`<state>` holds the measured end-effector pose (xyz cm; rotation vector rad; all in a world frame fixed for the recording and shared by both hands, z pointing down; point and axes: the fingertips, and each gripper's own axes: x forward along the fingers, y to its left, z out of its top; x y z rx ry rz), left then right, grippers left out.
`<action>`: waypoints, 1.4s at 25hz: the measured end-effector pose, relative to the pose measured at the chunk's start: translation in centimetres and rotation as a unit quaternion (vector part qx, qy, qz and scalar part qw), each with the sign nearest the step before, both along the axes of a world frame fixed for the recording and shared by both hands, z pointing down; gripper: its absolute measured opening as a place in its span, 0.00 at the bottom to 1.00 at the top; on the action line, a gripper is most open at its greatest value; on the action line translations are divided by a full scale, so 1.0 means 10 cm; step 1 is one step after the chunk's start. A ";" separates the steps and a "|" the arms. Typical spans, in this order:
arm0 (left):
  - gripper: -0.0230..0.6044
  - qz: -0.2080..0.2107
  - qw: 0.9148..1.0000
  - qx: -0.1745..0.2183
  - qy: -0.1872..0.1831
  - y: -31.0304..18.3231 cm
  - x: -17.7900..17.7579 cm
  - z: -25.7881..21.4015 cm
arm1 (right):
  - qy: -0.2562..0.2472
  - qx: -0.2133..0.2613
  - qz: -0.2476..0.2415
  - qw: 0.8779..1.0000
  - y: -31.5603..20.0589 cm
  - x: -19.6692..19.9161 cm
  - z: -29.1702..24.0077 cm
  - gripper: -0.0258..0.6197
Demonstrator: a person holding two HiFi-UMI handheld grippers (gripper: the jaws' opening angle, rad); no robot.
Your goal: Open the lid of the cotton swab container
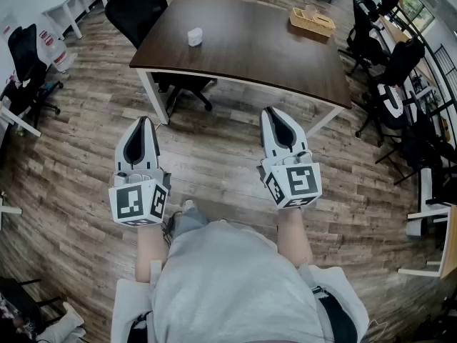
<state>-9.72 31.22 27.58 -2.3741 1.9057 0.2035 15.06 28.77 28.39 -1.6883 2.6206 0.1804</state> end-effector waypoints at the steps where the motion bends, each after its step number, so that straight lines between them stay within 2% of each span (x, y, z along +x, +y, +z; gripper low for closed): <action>1: 0.05 0.000 1.000 0.000 -0.001 0.00 0.02 -0.01 | 0.000 0.000 -0.001 1.000 0.00 0.01 -0.01 0.08; 13: 0.05 -0.005 1.000 0.007 -0.007 0.05 0.16 -0.07 | -0.004 0.005 -0.006 1.000 0.02 0.11 -0.03 0.08; 19: 0.05 -0.004 1.000 -0.001 -0.006 -0.06 0.15 0.01 | -0.039 -0.006 -0.017 0.999 -0.09 0.11 0.04 0.08; 26: 0.05 0.006 1.000 -0.003 0.000 -0.50 0.10 0.09 | -0.022 -0.013 -0.028 0.999 -0.47 -0.05 0.13 0.08; 35: 0.05 0.028 1.000 0.009 0.002 -1.51 -0.07 0.00 | -0.009 -0.002 -0.010 1.000 -1.37 -0.26 0.03 0.08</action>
